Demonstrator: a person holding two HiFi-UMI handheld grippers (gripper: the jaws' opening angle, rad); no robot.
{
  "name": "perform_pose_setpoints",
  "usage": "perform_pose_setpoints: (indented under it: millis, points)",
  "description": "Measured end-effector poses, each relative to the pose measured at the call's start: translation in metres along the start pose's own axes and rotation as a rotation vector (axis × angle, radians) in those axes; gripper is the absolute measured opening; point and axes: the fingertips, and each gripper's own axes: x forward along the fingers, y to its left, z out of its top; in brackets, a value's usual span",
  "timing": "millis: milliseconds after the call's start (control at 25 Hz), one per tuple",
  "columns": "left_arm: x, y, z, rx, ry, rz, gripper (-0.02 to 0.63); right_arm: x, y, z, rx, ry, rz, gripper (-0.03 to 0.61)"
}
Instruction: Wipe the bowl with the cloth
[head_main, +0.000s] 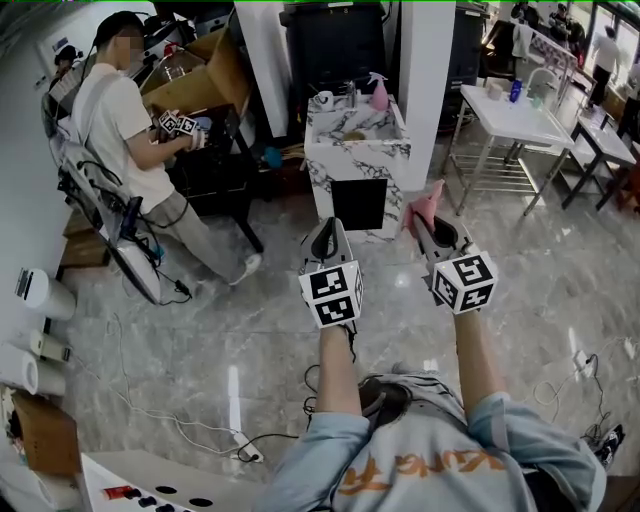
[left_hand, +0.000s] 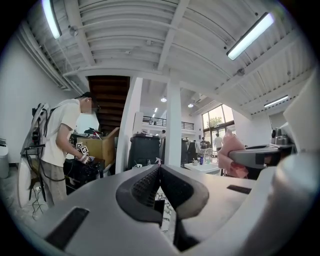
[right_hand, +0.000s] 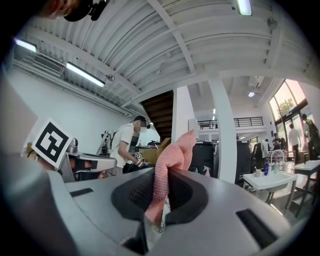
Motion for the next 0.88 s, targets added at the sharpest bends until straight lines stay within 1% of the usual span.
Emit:
perform_pose_setpoints:
  millis: [120, 320, 560, 880]
  points:
    - [0.003, 0.005, 0.003, -0.013, -0.009, 0.008, 0.023, 0.0, -0.007, 0.002, 0.027, -0.016, -0.022, 0.049]
    - [0.013, 0.004, 0.012, -0.026, -0.025, -0.001, 0.023, 0.0, -0.023, 0.014, 0.022, -0.037, -0.053, 0.049]
    - [0.026, 0.005, 0.024, -0.036, -0.045, -0.009, 0.023, 0.008, -0.031, 0.027, 0.002, -0.052, -0.059, 0.049]
    - [0.038, 0.018, 0.029, -0.073, -0.067, -0.01, 0.023, 0.019, -0.035, 0.03, -0.015, -0.05, -0.066, 0.049]
